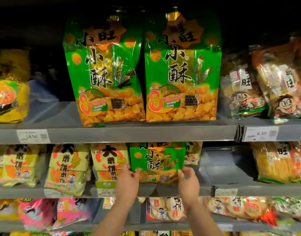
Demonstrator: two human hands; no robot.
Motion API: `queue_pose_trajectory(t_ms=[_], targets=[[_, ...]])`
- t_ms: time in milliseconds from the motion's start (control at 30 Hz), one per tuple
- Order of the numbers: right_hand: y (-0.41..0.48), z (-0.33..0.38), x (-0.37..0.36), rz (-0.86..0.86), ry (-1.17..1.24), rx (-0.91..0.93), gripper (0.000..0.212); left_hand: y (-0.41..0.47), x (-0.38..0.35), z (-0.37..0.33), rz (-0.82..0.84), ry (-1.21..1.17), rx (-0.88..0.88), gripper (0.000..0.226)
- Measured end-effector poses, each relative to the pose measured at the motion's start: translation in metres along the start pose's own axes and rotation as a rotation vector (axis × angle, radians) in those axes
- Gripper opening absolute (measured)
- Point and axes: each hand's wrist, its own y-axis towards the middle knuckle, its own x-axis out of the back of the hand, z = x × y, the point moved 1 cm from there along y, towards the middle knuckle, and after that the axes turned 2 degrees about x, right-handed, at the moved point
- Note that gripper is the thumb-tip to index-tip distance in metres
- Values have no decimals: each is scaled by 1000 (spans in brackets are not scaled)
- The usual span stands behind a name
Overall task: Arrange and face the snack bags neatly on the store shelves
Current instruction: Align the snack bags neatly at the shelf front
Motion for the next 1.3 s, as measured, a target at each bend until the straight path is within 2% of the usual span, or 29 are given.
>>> queue_pose_trajectory(t_ms=[167,300,500,733,833,900,967,1067,1133,1167,1300], targets=[[-2,8,-4,-53,25,100,24,-3,6,-3,21,3,-20,36],[-12,20,6,-138,79,199,14,-7,10,2,61,-60,-42,37],[-38,29,20,-175,115,222,13,-23,8,11,156,-49,-50,66],[-81,36,19,-266,119,250,11,-45,18,19,488,-234,-52,78],[-106,49,20,-300,98,271,11,-48,26,21,532,-329,-42,79],[-125,56,23,-354,50,266,12,-50,36,25,562,-396,-40,89],[-147,58,27,-411,14,247,12,-58,45,34,630,-458,17,109],[-183,55,32,-467,-4,203,13,-79,54,55,802,-625,130,104],[-209,54,36,-491,-3,208,14,-98,58,69,905,-718,183,117],[-222,54,39,-506,-7,227,14,-107,62,74,933,-742,192,116],[-264,69,49,-592,19,363,20,-130,85,76,903,-876,65,79]])
